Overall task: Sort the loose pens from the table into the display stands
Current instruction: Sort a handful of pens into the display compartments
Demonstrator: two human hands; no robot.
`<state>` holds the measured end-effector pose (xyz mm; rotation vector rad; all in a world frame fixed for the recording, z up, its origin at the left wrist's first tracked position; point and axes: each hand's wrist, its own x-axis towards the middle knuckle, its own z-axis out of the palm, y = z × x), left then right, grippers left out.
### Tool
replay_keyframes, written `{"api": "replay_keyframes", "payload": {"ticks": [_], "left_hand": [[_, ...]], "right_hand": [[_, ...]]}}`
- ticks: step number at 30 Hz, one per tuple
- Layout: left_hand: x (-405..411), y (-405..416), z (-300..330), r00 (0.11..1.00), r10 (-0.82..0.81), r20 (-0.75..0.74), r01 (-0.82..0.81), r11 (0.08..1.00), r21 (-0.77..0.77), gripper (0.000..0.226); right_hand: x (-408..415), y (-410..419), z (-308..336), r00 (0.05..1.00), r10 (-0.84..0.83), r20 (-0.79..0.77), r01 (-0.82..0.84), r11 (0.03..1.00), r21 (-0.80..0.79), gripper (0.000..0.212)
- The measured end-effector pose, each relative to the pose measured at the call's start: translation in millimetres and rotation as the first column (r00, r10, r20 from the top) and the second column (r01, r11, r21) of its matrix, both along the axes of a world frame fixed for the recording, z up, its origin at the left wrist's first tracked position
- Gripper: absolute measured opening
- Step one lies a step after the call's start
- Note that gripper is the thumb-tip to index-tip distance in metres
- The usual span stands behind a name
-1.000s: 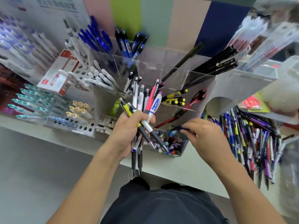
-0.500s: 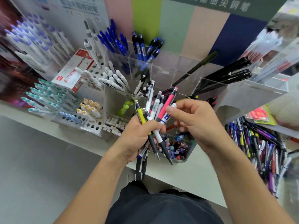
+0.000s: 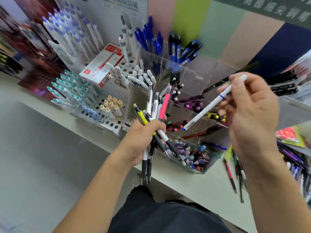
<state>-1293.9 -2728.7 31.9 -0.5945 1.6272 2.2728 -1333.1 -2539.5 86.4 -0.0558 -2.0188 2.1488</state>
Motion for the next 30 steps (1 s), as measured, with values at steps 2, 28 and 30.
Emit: {"api": "replay_keyframes", "payload": {"ticks": [2,28,30], "left_hand": [[-0.2,-6.3,-3.7,1.0,0.016,-0.025,-0.019,0.995,-0.097,0.02],[-13.0,-38.9,0.9,0.976,-0.126,-0.179,0.092,0.978,-0.187,0.035],[-14.7,-33.8,5.5,0.953,-0.226,-0.203,0.202,0.971,-0.129,0.029]], "right_hand": [[-5.3,-2.7,14.0,0.985,0.017,-0.171,-0.01,0.999,0.041,0.006],[-54.0,-80.6,3.4,0.951,0.303,0.061,-0.263,0.687,0.677,0.031],[-43.1,-67.0,9.3,0.859,0.428,0.28,-0.51,0.675,0.533,0.023]]}}
